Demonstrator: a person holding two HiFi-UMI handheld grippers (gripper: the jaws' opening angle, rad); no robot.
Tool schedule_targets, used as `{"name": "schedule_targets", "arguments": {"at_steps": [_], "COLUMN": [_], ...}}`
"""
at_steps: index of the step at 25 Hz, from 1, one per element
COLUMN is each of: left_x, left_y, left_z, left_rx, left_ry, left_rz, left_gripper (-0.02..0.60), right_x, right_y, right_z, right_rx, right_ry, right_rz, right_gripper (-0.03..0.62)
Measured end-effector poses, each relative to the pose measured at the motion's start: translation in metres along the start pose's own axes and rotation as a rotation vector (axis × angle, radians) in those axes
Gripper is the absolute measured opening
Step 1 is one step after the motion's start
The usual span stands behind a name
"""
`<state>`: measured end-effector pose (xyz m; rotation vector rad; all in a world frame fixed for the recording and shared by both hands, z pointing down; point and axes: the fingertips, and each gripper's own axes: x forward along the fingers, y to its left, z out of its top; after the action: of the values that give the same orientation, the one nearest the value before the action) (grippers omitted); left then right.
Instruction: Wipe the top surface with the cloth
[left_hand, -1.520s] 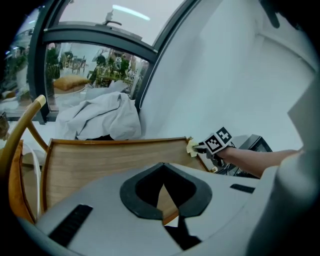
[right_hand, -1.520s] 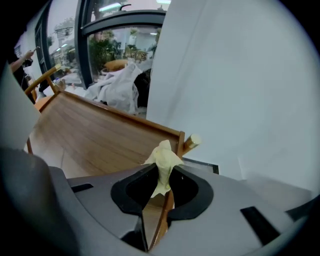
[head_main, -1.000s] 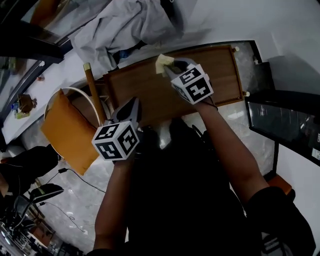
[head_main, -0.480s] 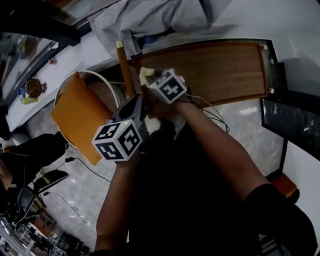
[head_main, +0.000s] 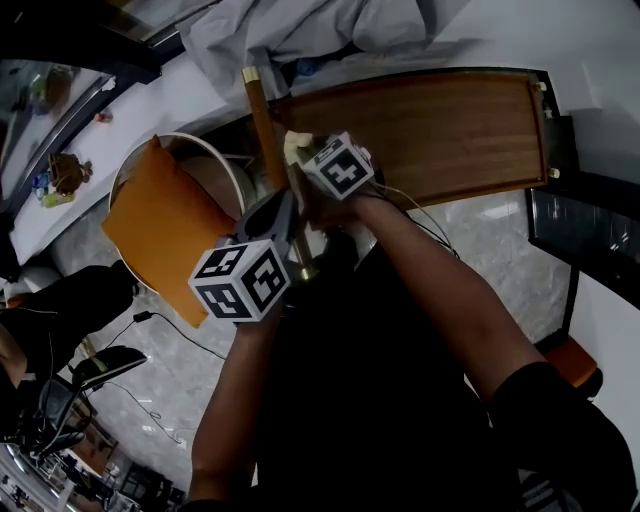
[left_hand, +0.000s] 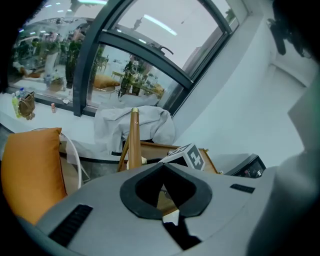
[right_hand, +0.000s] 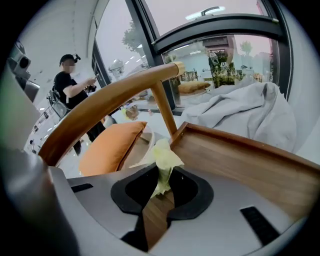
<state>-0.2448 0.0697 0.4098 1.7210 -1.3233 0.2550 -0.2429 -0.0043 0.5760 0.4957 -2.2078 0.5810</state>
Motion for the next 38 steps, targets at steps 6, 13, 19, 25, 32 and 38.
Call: {"name": "schedule_targets", "arguments": {"at_steps": [6, 13, 19, 25, 32, 38], "left_x": [0.006, 0.019, 0.043, 0.072, 0.108, 0.137], "left_y": [-0.008, -0.021, -0.046, -0.073, -0.101, -0.128], "left_z": [-0.002, -0.005, -0.012, -0.017, -0.02, -0.025], "left_rx": [0.025, 0.027, 0.058, 0.071, 0.082, 0.089], "left_ry": [0.021, 0.029, 0.061, 0.093, 0.116, 0.137], "left_rz": [-0.009, 0.0, 0.0, -0.009, -0.02, -0.03], "left_gripper": [0.012, 0.012, 0.012, 0.012, 0.012, 0.012], "right_x": [0.0, -0.017, -0.042, -0.071, -0.106, -0.139], "right_y": [-0.007, -0.03, -0.063, -0.101, -0.146, -0.186], "right_z": [-0.004, -0.021, -0.042, -0.064, -0.09, -0.112], "right_rx": [-0.065, -0.031, -0.007, 0.016, 0.045, 0.062], "right_ry": [0.002, 0.016, 0.031, 0.038, 0.048, 0.048], "right_rz": [-0.028, -0.047, -0.066, -0.094, -0.126, -0.157], "right_gripper": [0.08, 0.08, 0.081, 0.081, 0.081, 0.081]}}
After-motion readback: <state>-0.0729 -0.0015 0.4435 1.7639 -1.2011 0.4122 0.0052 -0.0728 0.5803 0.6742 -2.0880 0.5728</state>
